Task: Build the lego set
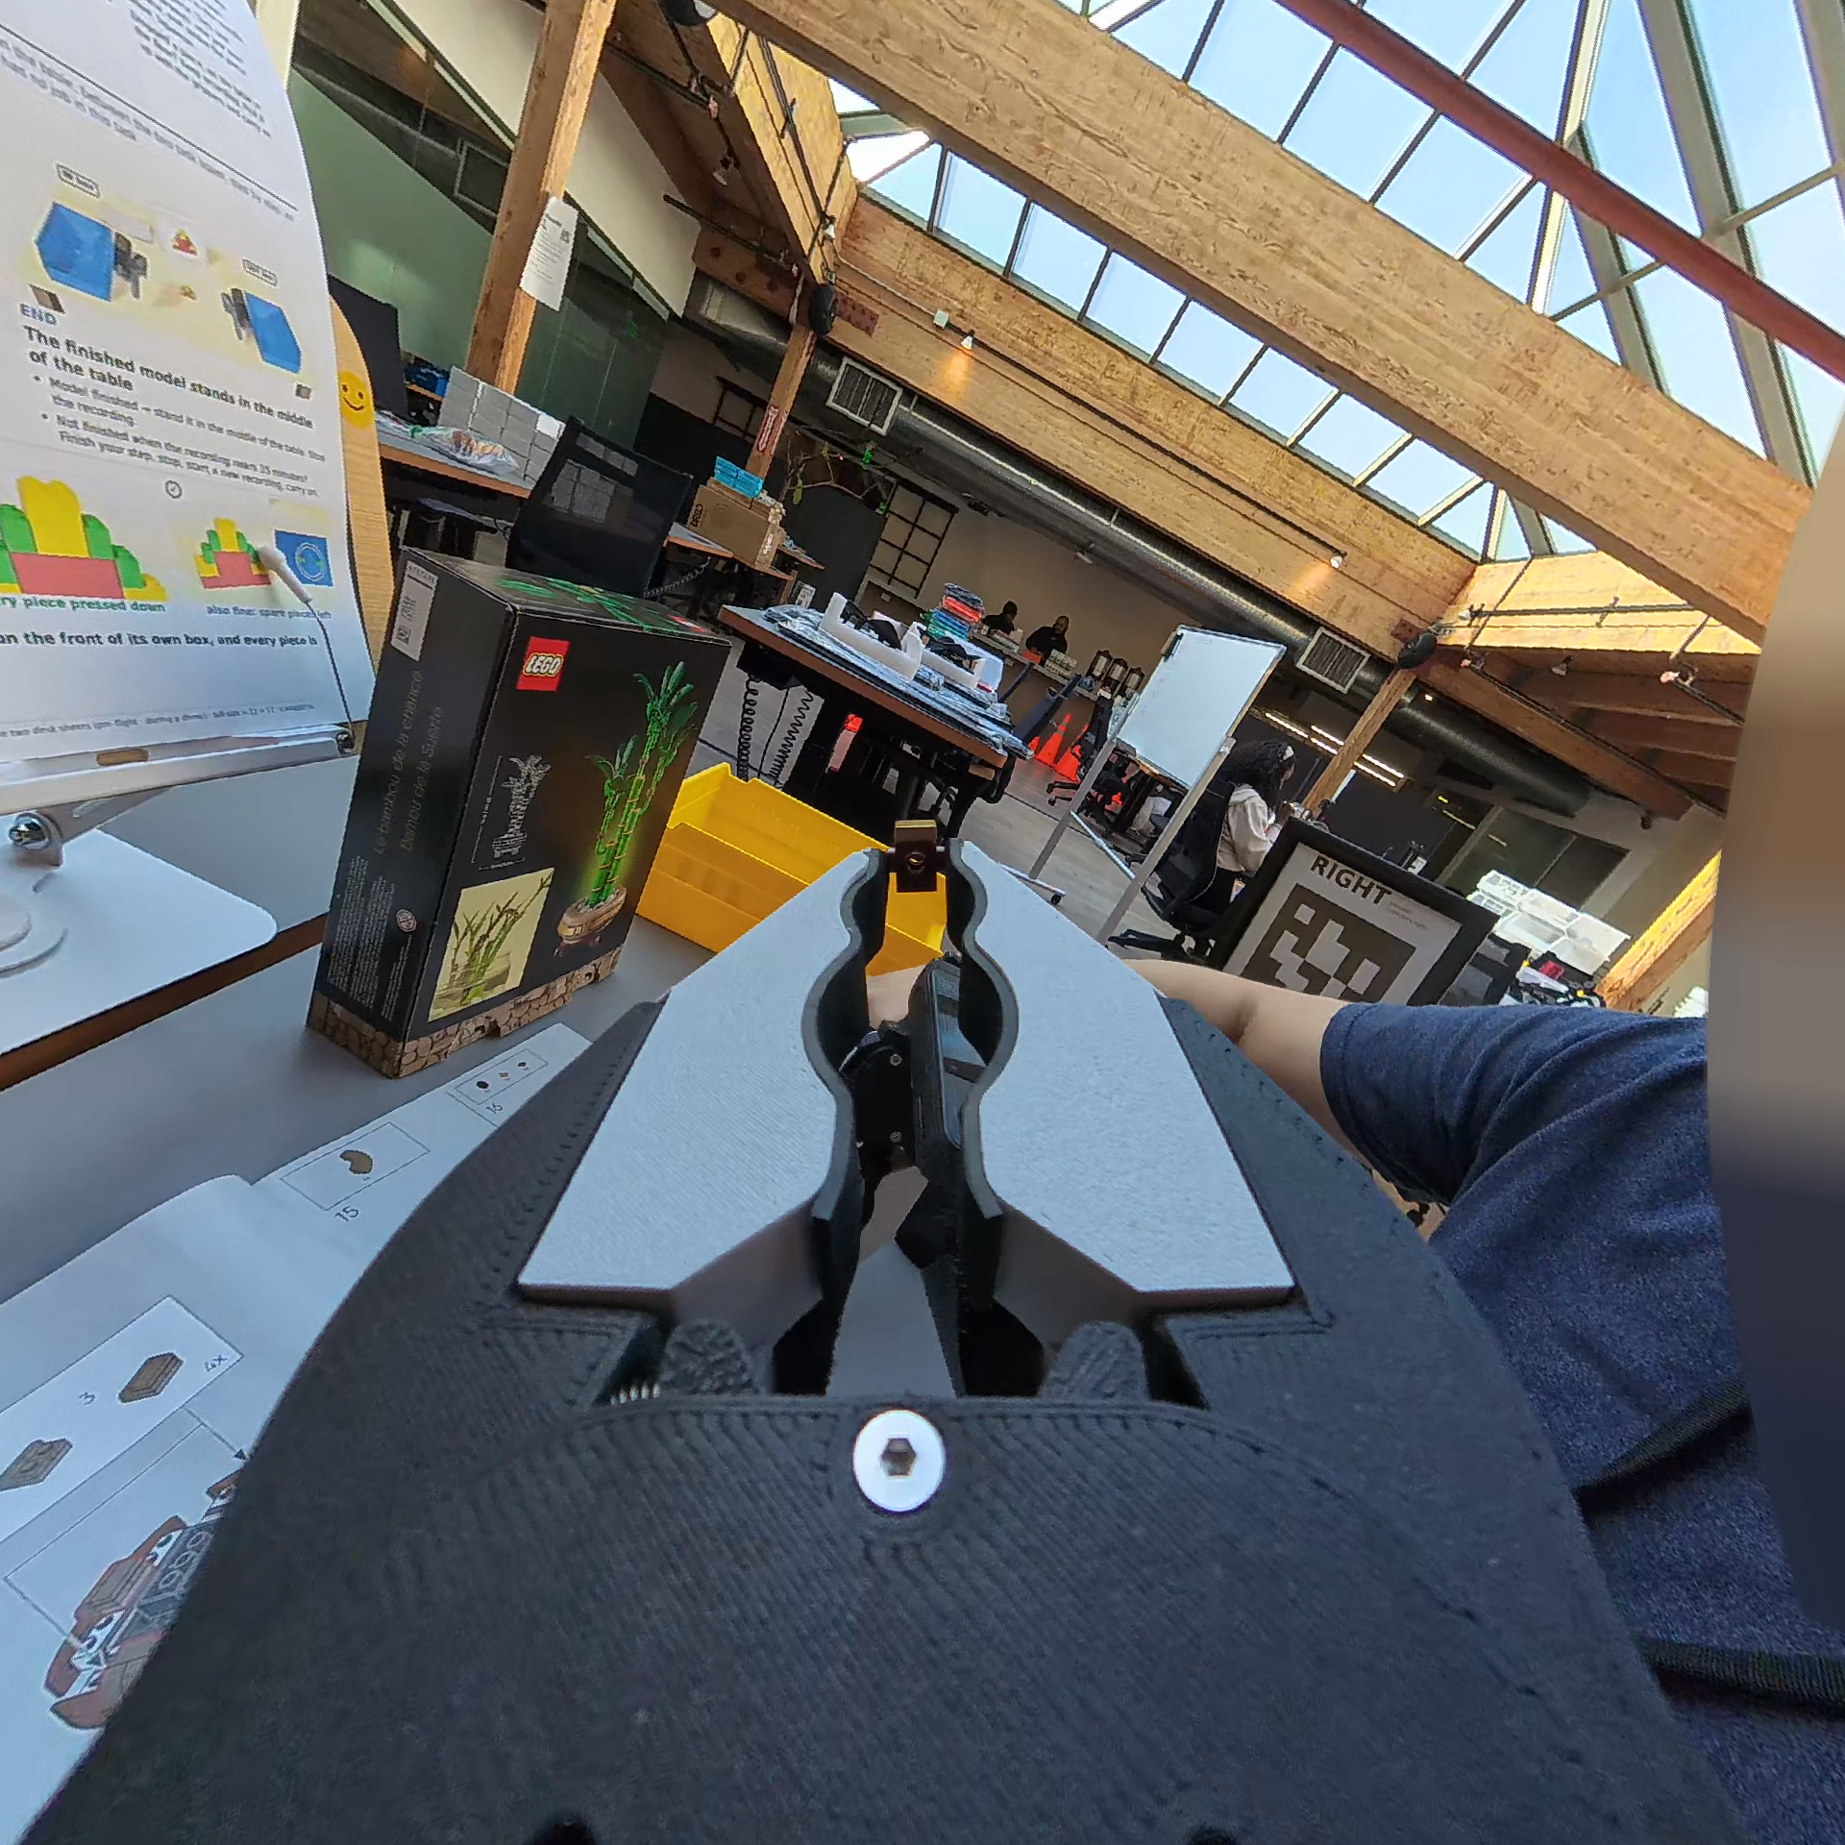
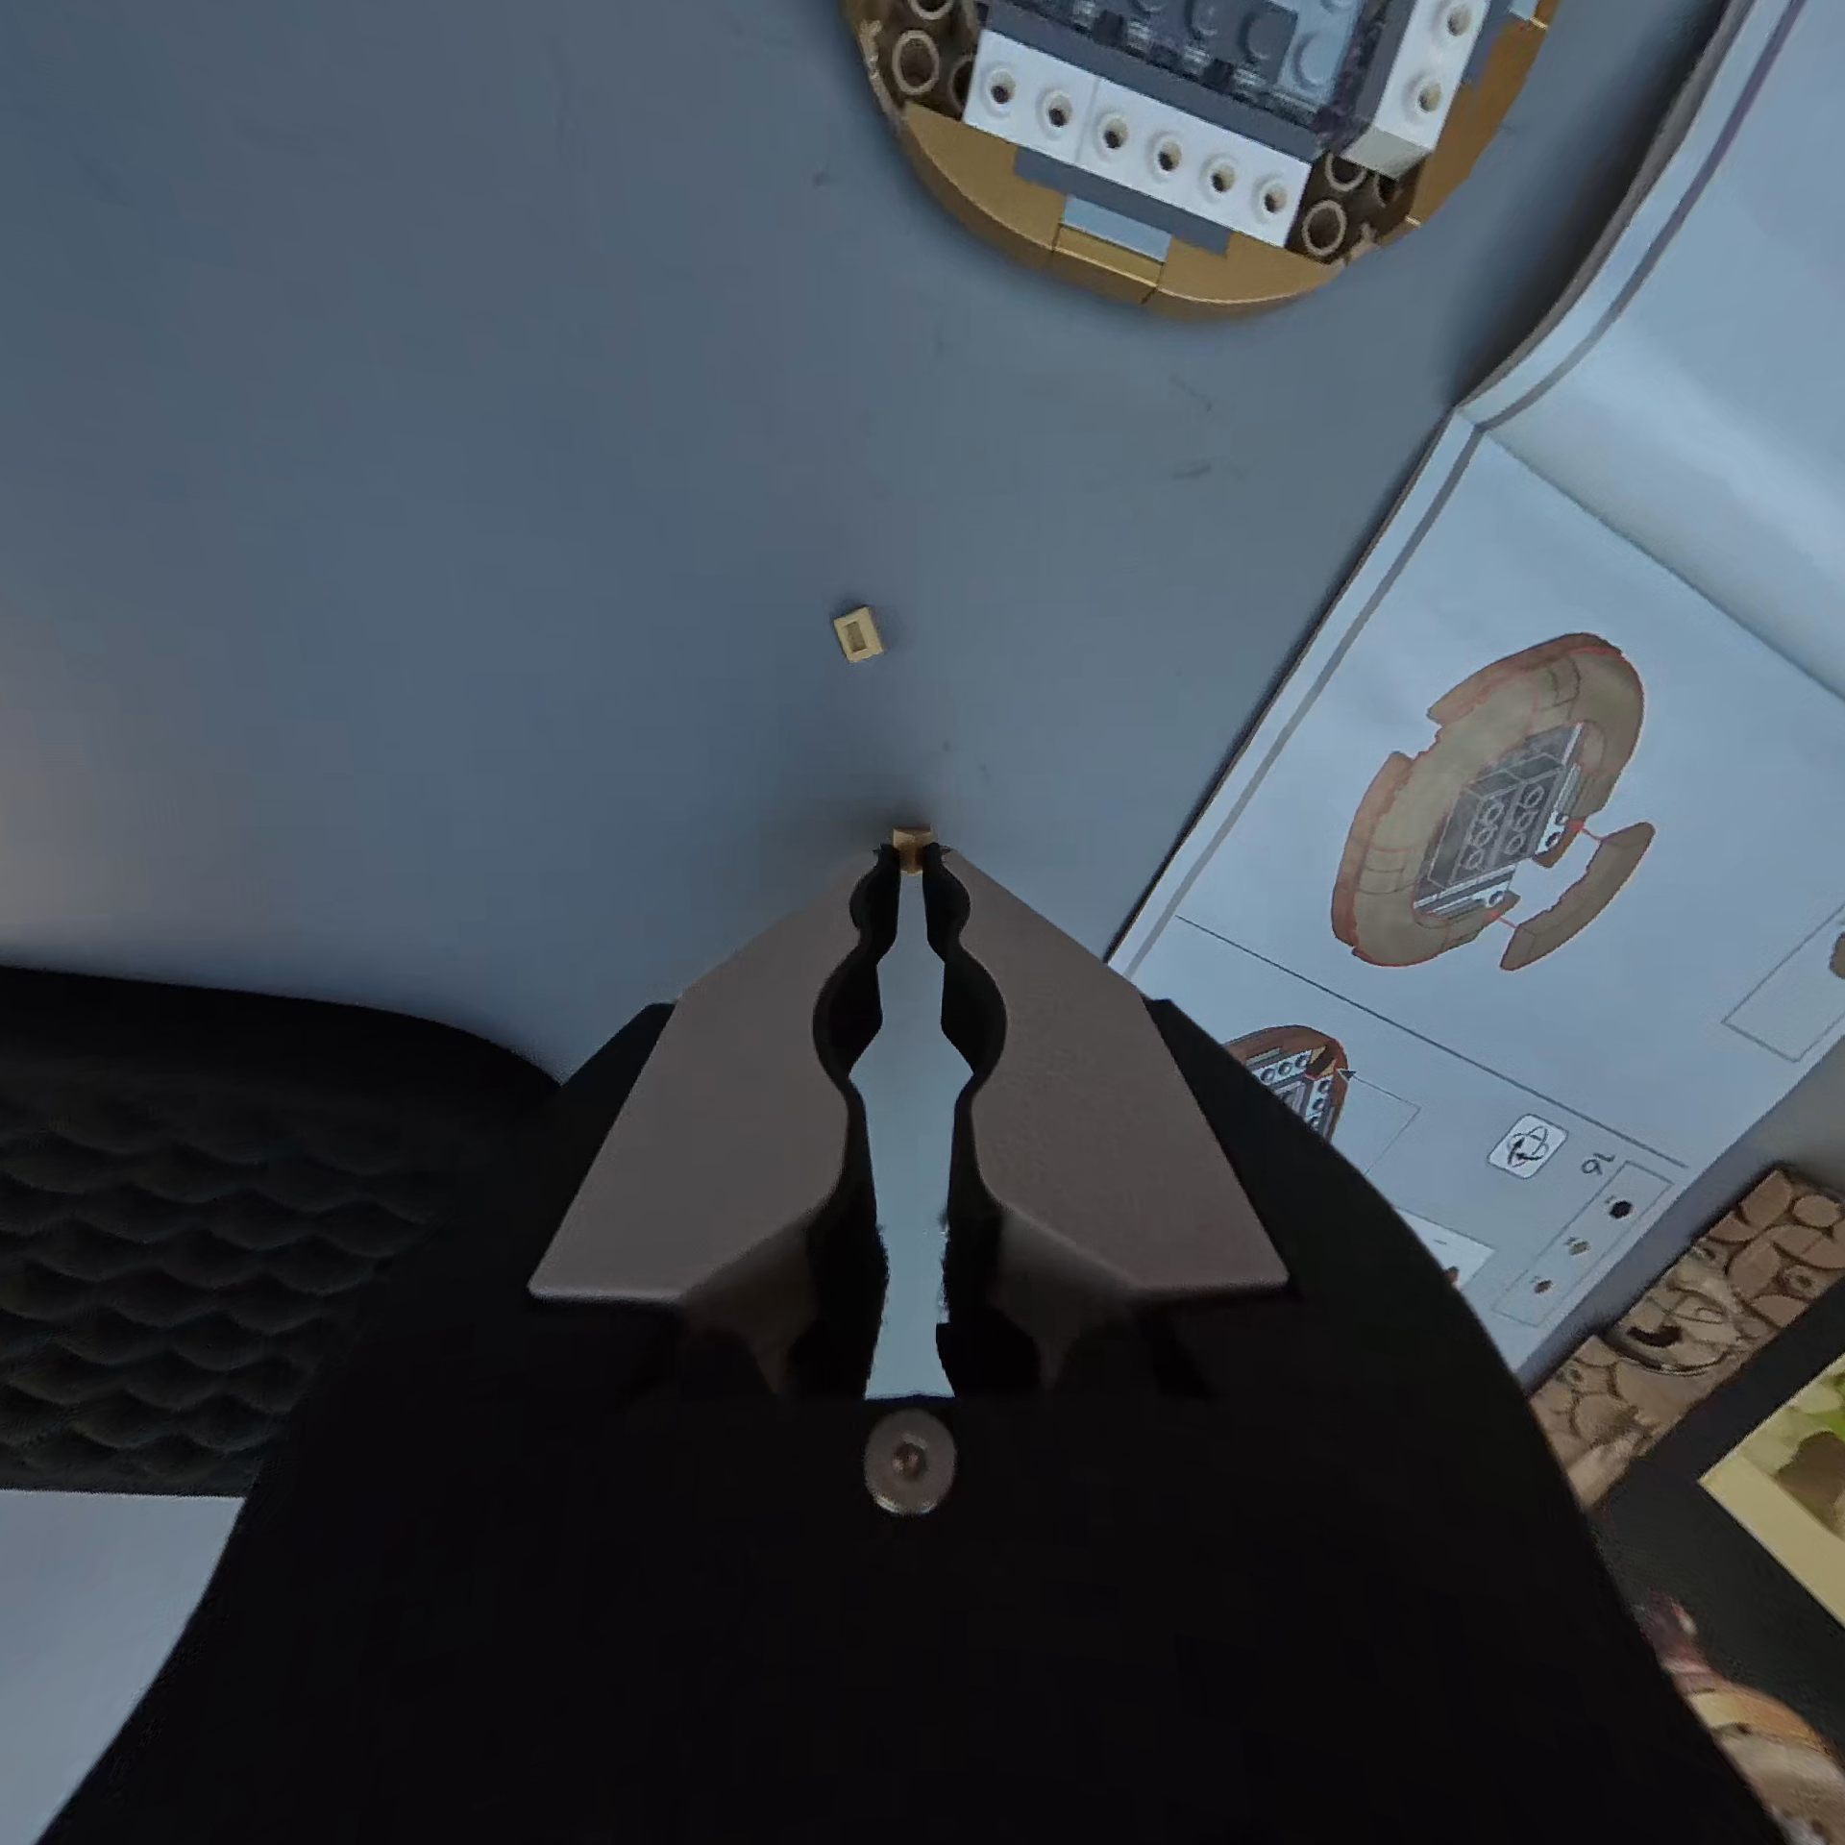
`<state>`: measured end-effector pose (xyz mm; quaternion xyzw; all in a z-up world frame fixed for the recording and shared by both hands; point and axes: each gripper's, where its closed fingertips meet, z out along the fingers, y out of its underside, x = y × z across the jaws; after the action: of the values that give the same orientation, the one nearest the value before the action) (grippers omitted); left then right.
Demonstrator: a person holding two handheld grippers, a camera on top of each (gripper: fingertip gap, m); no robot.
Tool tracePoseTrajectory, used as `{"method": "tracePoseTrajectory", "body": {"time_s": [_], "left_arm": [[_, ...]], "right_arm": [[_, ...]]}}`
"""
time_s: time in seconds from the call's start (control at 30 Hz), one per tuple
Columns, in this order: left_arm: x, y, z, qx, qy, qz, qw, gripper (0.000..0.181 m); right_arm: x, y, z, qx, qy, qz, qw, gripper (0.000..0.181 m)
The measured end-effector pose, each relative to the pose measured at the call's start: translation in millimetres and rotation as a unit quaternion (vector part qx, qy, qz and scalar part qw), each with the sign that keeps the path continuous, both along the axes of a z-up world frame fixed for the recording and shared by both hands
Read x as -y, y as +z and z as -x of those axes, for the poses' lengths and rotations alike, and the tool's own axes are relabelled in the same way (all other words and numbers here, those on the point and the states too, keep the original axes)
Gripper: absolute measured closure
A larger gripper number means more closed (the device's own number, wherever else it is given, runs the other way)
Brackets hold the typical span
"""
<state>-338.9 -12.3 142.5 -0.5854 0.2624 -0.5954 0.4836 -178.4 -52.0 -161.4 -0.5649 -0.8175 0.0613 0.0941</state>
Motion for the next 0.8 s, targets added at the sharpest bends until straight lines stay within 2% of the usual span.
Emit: {"method": "tracePoseTrajectory", "body": {"time_s": [0.1,0.2,0.3,0.37,0.47,0.63,0.8], "left_arm": [[0.1,0.1,0.1,0.001,0.000,0.002,1.000,0.172],[-0.7,-1.2,-0.3,0.000,0.000,0.006,1.000,0.172],[-2.5,-4.2,-3.0,-0.001,-0.004,0.012,1.000,0.172],[-4.0,-7.6,-6.7,-0.004,-0.007,0.016,1.000,0.172],[-5.6,-13.4,-14.9,-0.010,-0.016,0.022,1.000,0.172],[1.6,-14.9,-32.7,-0.013,-0.041,0.004,0.999,0.172],[15.9,-4.9,-48.0,0.009,-0.066,-0.024,0.997,0.172]], "right_arm": [[-4.9,0.4,0.6,-0.007,-0.078,0.016,0.997,0.178],[-7.3,5.2,4.0,-0.041,-0.125,0.025,0.991,0.179],[-8.7,24.9,15.6,-0.126,-0.165,0.053,0.977,0.180],[-9.6,50.1,27.7,-0.205,-0.187,0.081,0.957,0.180],[-11.1,101.6,47.0,-0.339,-0.202,0.126,0.910,0.180],[-13.3,203.4,70.4,-0.535,-0.185,0.194,0.801,0.180],[-11.6,283.5,79.0,-0.644,-0.137,0.250,0.710,0.181]]}}
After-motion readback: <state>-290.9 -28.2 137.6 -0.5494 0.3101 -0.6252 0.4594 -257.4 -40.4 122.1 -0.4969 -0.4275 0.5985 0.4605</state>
